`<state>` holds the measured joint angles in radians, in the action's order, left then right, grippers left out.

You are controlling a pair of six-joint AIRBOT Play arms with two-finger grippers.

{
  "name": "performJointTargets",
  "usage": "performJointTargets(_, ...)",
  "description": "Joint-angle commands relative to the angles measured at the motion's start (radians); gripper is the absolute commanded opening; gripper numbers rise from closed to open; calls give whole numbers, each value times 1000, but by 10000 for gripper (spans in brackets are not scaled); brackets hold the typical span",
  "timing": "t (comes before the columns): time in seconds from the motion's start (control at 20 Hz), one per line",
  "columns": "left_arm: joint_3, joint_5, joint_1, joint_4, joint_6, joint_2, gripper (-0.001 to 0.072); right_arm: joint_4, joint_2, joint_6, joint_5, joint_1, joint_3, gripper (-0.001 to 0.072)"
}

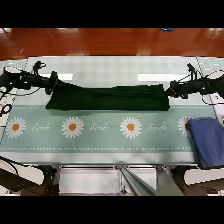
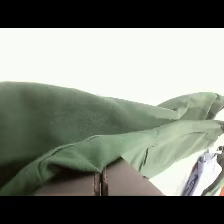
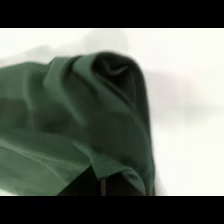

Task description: Fold the shirts.

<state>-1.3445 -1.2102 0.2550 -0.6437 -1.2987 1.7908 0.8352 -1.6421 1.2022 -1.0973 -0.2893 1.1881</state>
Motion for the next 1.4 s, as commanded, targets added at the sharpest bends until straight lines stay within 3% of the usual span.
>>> performJointTargets(0.0, -29, -13, -10, 7, -4, 58, 21, -36, -22, 1, 48, 0, 5, 50)
performJointTargets(0.1, -29, -10, -10, 7, -1, 65, 21, -66, -29, 0, 68, 0, 5, 57)
performJointTargets(0.15, -29, -8, -7, 7, 4, 65, 78, -72, -32, 0, 81, 0, 5, 211)
performJointTargets(0.2, -33, -27, -2, 7, 3, 64, 386, -74, -31, -10, 89, 0, 5, 418)
performJointTargets(0.25, -48, -79, 9, -3, -3, 65, 509, -69, -29, -11, 80, -3, 14, 413)
performJointTargets(0.4, -122, -229, 76, -201, -113, 14, 506, -43, 3, 36, -37, -72, 98, 413)
performJointTargets(0.5, -111, -206, 133, -337, -115, -112, 506, 2, 66, 43, -122, -166, 133, 413)
performJointTargets(0.6, -29, -71, 179, -356, -85, -291, 506, 49, 142, 43, -142, -270, 107, 413)
performJointTargets(0.7, 172, 180, 181, -342, -60, -529, 506, 33, 217, 40, -78, -349, -18, 413)
performJointTargets(0.8, 427, 378, 135, -298, -47, -765, 507, -14, 250, 3, -17, -369, -177, 413)
performJointTargets(0.9, 625, 486, 61, -294, -49, -930, 507, -90, 225, -53, 8, -353, -262, 415)
performJointTargets(1.05, 727, 475, -22, -282, -100, -1001, 507, -110, 118, -29, -22, -289, -248, 415)
performJointTargets(1.35, 725, 474, -88, -238, -102, -918, 507, -182, -76, -6, -73, -130, -96, 416)
